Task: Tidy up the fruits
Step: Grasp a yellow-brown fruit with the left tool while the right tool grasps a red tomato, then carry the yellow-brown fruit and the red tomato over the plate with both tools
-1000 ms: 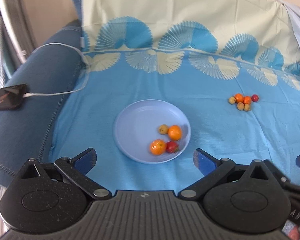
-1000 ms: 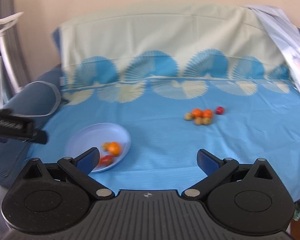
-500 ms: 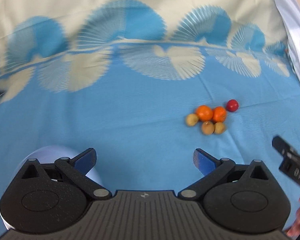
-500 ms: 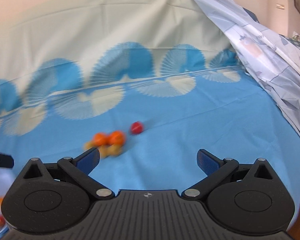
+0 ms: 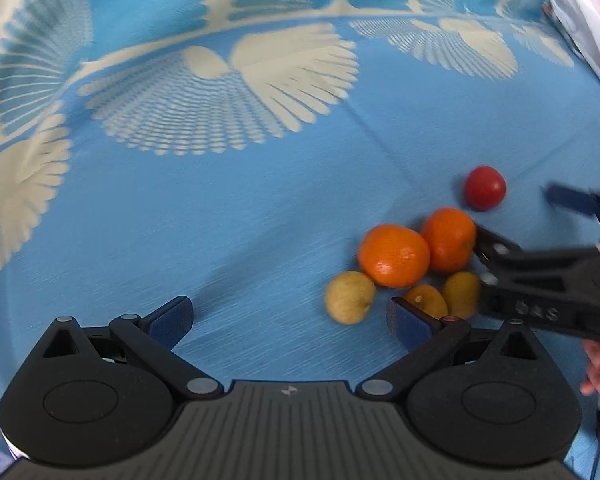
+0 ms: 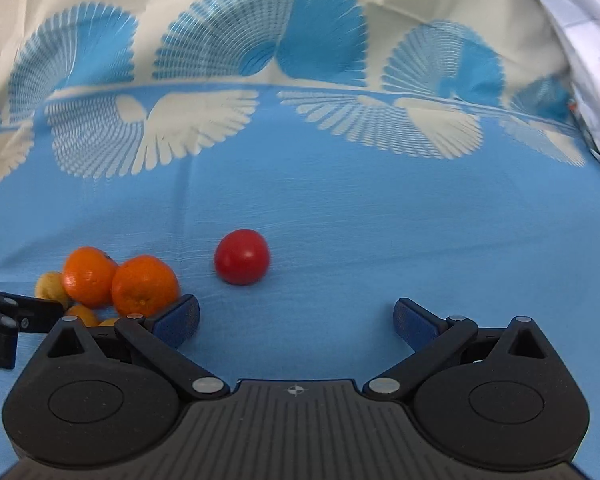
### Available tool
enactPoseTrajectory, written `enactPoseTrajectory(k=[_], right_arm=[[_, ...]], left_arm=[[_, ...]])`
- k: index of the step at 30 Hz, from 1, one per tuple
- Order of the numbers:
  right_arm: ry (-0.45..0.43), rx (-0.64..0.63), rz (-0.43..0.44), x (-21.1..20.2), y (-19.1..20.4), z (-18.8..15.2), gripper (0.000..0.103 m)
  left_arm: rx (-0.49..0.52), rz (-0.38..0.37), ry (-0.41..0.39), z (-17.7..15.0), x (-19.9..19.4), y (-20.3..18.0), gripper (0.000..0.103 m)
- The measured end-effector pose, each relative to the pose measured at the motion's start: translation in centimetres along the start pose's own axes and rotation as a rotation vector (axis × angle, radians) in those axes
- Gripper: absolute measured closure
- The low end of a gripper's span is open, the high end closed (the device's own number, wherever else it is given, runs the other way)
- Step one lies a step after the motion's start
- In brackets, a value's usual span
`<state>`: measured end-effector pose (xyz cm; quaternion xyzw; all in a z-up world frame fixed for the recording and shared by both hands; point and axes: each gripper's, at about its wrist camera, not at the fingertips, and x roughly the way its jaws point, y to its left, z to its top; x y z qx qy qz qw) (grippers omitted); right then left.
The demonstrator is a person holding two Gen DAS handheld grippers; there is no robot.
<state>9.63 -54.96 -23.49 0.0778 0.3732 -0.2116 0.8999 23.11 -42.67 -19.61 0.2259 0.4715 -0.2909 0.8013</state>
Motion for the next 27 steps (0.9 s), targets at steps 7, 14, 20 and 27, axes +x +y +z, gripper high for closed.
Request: enactPoseTrajectory(k=[7,14,20,27], right_arm=[[-0.071,-0.058,0.062,-0.3,1.0,0.6,0.062],[-0.064,0.007,0.033,-3.5,0.3,0.2,0.071],[-0.092,0.062,0.032,-10.8,0.3,-1.5,0.071],[-0.127,0.107,0.099,-22.1,3.1,-4.1,0.071]], left_arm=[[-0.046,-0.047,-0.052,0.0,-1.9,-0.2,0.077],[-0.064,-0.069,-0.108,-1.2,-6.5,0.3,0.077],[-0.113,-0.065,-0.117,-4.7,-12.7,1.0,0.077],[-0.166,-0.047,-0.106,-11.3,-21.0,2.4,0.076]])
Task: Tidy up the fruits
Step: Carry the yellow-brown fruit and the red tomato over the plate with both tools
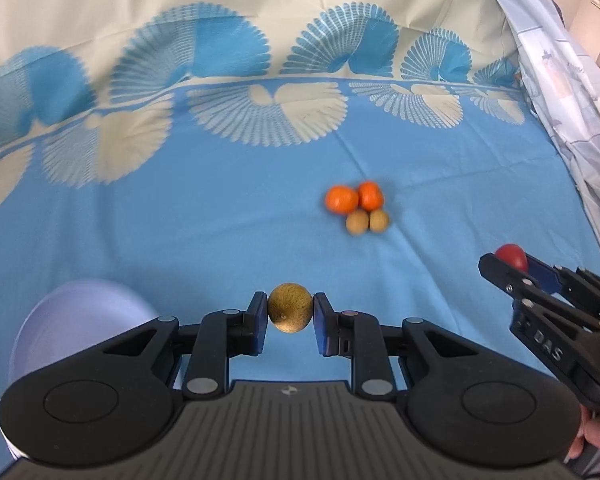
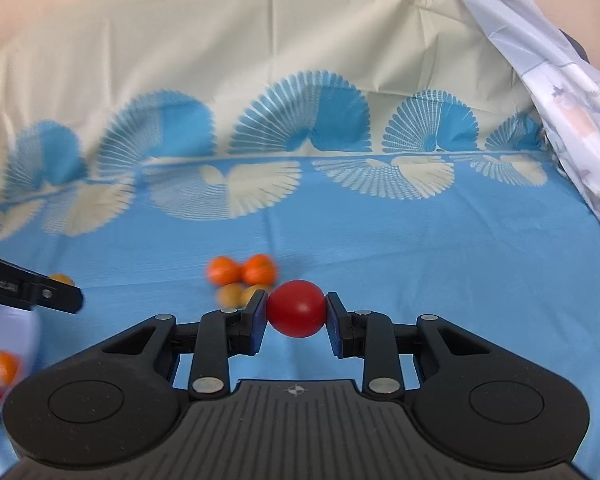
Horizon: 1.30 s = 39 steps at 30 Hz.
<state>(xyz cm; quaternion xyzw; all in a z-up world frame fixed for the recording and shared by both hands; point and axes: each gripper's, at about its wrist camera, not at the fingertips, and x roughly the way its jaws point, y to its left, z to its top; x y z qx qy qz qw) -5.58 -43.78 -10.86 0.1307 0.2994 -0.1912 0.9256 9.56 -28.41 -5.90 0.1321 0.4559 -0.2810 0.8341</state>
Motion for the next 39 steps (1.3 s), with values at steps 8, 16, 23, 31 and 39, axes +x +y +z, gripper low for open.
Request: enactPoseTrajectory(k=[8,16,23,31,39], right_arm=[[-0.018,-0.059,0.153,-10.4,6.9,-2.3,0.071],[-0.051,-0.145,0.271,-17.4,13.4,-4.1,0.071],[-0.079,-0.225,0.342,-22.1,17.2,-5.5,0.071],[-0.110,-0.287,0.376,-25.6,19.2,-6.7,0.071],[-0.119,-0.310,0.391,-26.7,19.7,-6.9,0.071]], left_arm=[[-0.032,0.059,-0.008,-6.2,-9.2,3.4,0.076],[-0.112,0.111,-0.043,-11.4,-16.9,6.7,0.076],[-0.177,0.128,-0.093,-15.1,-21.6,8.7,0.077],[-0.227,0.136,-0.134,-17.7,-24.8,9.7,0.076],[-0.272,0.144,-0.161,-19.2,-26.2,10.2,0.076]])
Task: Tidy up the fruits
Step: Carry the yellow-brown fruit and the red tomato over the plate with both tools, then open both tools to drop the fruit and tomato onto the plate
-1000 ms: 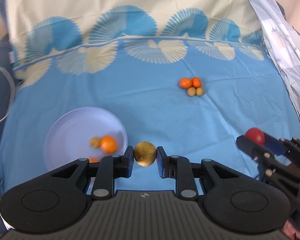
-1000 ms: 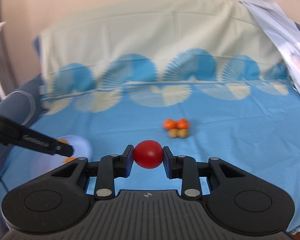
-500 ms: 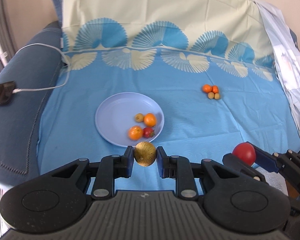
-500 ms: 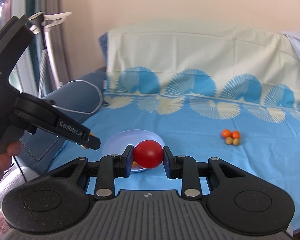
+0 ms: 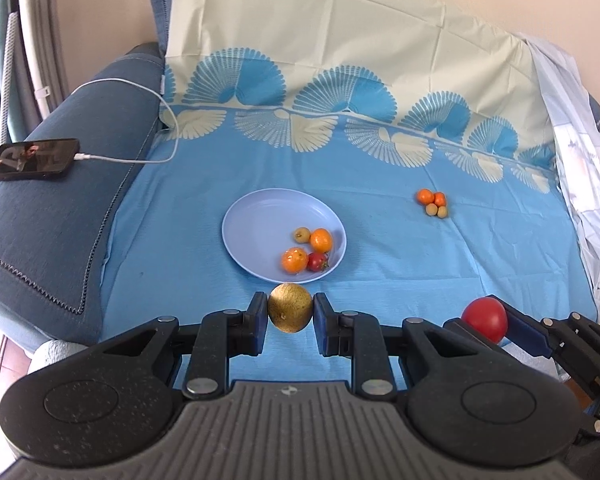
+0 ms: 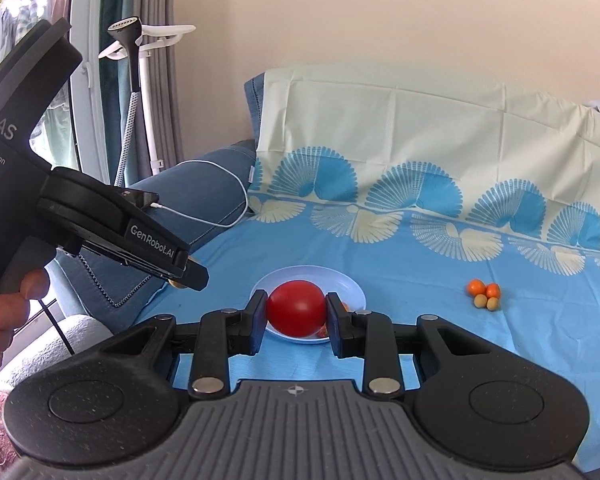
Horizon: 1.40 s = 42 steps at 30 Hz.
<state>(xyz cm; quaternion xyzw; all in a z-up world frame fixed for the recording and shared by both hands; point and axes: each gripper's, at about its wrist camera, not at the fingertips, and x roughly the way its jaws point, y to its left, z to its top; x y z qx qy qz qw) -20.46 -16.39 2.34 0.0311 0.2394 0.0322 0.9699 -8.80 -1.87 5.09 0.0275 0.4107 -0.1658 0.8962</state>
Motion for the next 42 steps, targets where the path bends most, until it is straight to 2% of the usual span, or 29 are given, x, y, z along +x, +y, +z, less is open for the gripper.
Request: enactPoseTrajectory(k=[6,12,19,31,42], right_arm=[[0.030,0.001,0.012,0.9,0.2,0.1,0.071],[0.081,0.002,0.009,3.3,-0.1,0.5,0.071],[0.137,0.009,-0.007,8.3,-0.6,1.2,0.071],[0.237,0.022,-0.007,19.4,-1.5,1.6,0.071],[0.335,-0.020,-0.015,27.8,-2.9,0.1,0.071]], left_arm=[[-0.030,0.010,-0.005,-0.2,0.0,1.5,0.076],[-0.061,0.025,0.023,1.0,2.3,3.1,0.076],[-0.080,0.041,0.075,3.4,7.2,4.5,0.076],[-0.061,0.051,0.142,7.4,17.0,5.1,0.077],[-0.041,0.054,0.215,8.5,25.3,5.3,0.077]])
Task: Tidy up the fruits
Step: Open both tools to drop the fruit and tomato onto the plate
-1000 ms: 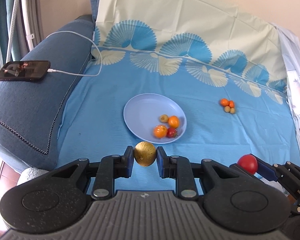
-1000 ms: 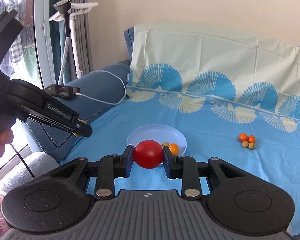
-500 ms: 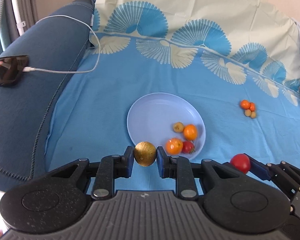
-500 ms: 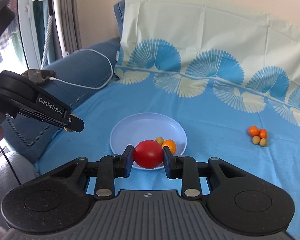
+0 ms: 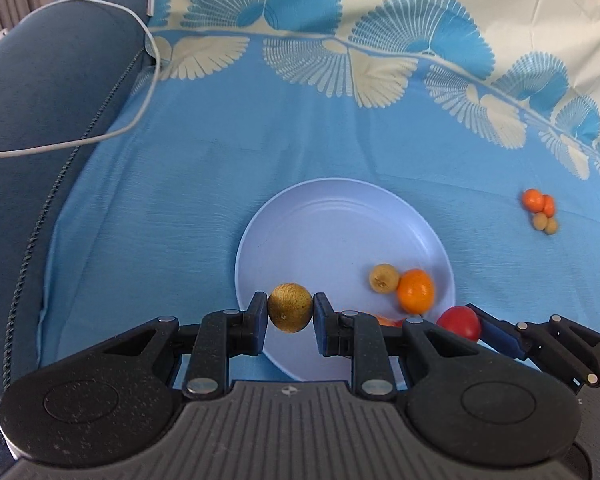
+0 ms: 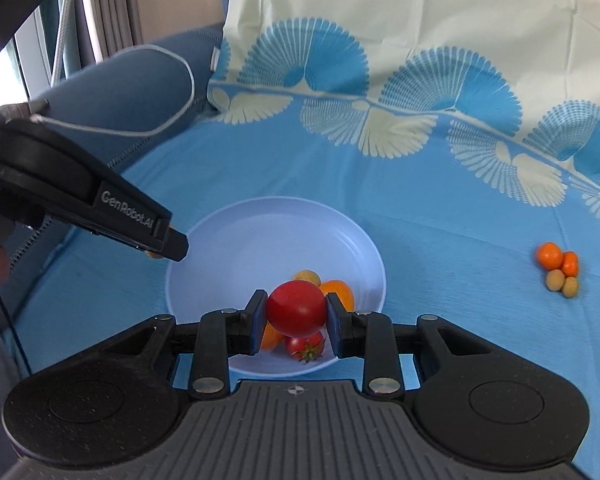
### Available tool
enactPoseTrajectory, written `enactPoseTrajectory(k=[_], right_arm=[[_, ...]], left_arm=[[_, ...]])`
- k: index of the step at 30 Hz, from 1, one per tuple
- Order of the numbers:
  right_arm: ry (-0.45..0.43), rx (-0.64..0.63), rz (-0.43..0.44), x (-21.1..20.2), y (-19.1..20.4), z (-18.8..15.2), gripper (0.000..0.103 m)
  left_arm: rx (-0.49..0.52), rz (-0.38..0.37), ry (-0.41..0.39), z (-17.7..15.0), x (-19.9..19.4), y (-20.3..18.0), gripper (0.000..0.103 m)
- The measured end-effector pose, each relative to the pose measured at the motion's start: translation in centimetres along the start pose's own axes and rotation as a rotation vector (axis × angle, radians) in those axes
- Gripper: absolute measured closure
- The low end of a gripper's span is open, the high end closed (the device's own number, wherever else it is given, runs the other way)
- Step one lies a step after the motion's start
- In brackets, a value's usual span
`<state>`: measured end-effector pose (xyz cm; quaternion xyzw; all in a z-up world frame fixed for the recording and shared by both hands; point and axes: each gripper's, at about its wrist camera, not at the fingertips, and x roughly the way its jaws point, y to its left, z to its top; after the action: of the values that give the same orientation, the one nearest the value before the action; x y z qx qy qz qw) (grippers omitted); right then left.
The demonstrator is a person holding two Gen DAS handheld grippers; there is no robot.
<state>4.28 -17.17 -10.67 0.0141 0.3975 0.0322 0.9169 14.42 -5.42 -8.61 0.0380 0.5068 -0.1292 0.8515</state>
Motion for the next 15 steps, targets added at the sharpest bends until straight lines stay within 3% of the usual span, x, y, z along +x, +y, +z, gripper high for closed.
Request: enactPoseTrajectory(k=[6,8,9,10,13,15], right_arm=[[0.033,-0.012,-0.014,3.2,-0.2,0.3,0.071],[0.037,-0.018,-0.010,3.9,-0.3,0.5,0.070],[0.038,-0.020,0.003,4.2,-0.3,0.6,0.070],[0.037,-0.024,0.021,4.3,-0.4,0.8,0.069],[0.010,-0.038,0.007,3.5,-0.3,1.4,0.035],[-0.008,-0.031,0.003,2.1,-0.3,1.6,0.029]], left_arm=[[0.030,0.014,0.015,0.8,2.5,-0.2,0.076],[0.043,0.013,0.000,1.1,2.9,-0.1,0.060],[0.043,0.025,-0.005,1.2,3.1,0.0,0.031],[0.033,0.033,-0.018,1.3,2.9,0.2,0.010],[0.010,0.019,-0.061,1.5,1.5,0.7,0.000],[0.003,0.035,-0.072,1.3,0.2,0.9,0.000]])
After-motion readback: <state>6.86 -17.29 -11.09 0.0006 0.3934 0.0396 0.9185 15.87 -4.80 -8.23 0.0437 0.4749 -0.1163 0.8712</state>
